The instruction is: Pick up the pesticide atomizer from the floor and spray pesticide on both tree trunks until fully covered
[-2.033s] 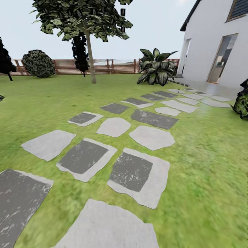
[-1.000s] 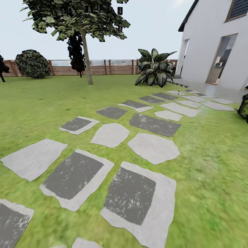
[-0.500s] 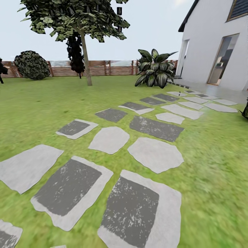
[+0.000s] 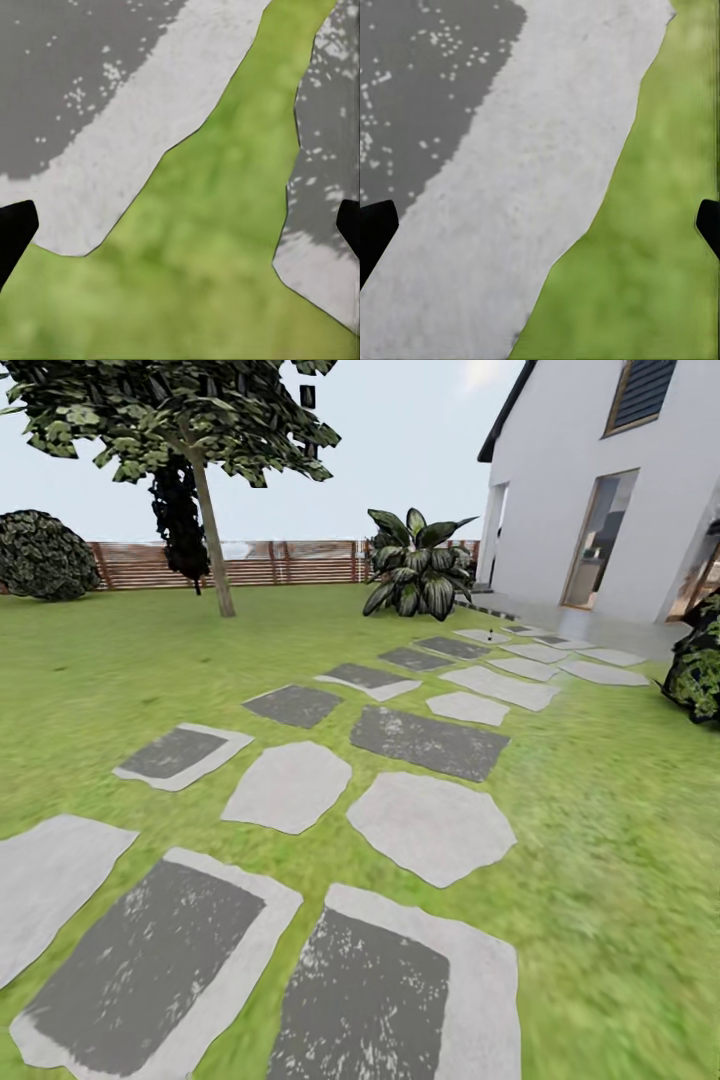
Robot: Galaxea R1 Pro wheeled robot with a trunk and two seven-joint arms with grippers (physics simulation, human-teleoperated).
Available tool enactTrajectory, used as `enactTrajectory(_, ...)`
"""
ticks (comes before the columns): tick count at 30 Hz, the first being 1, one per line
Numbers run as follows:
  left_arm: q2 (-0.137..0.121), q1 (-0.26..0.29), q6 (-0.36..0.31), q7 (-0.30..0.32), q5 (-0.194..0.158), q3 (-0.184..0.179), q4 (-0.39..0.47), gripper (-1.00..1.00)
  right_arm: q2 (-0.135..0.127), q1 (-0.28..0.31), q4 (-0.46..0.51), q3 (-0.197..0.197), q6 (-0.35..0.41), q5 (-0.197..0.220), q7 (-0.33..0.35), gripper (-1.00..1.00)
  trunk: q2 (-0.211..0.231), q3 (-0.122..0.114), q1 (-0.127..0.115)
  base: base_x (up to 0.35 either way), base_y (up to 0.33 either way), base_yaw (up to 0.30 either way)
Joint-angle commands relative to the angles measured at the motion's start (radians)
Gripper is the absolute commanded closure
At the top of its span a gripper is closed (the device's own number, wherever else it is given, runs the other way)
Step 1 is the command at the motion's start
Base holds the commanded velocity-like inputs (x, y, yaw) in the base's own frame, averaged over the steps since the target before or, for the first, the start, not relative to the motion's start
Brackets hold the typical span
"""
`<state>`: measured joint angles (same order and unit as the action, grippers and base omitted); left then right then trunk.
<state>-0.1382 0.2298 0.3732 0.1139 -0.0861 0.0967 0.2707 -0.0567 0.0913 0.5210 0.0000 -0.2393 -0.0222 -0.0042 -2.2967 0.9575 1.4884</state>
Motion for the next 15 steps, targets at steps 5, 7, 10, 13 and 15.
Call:
enactTrajectory(5,0.000,0.000,0.001,0.010,-0.009,0.006,-0.001,-1.00,0.000,0.001,-0.001,0.000,-0.003,-0.002,0.000,-1.00,0.000,-0.001,0.000,0.340,0.000,-0.255)
enactTrajectory(7,0.000,0.000,0.001,0.010,-0.009,0.006,-0.001,-1.00,0.000,0.001,-0.001,0.000,-0.003,-0.002,0.000,-1.00,0.000,-0.001,0.000,0.340,0.000,-0.223)
enactTrajectory(10,0.000,0.000,0.001,0.010,-0.009,0.006,-0.001,-1.00,0.000,0.001,-0.001,0.001,-0.003,-0.002,0.000,-1.00,0.000,-0.001,0.000,0.340,0.000,-0.020)
enactTrajectory(13,0.000,0.000,0.001,0.010,-0.009,0.006,-0.001,-1.00,0.000,0.001,-0.001,0.001,-0.003,-0.002,0.000,-1.00,0.000,-0.001,0.000,0.340,0.000,-0.007)
enactTrajectory(15,0.000,0.000,0.001,0.010,-0.009,0.006,-0.001,-1.00,0.000,0.001,-0.001,0.001,-0.003,-0.002,0.000,-1.00,0.000,-0.001,0.000,0.340,0.000,-0.002)
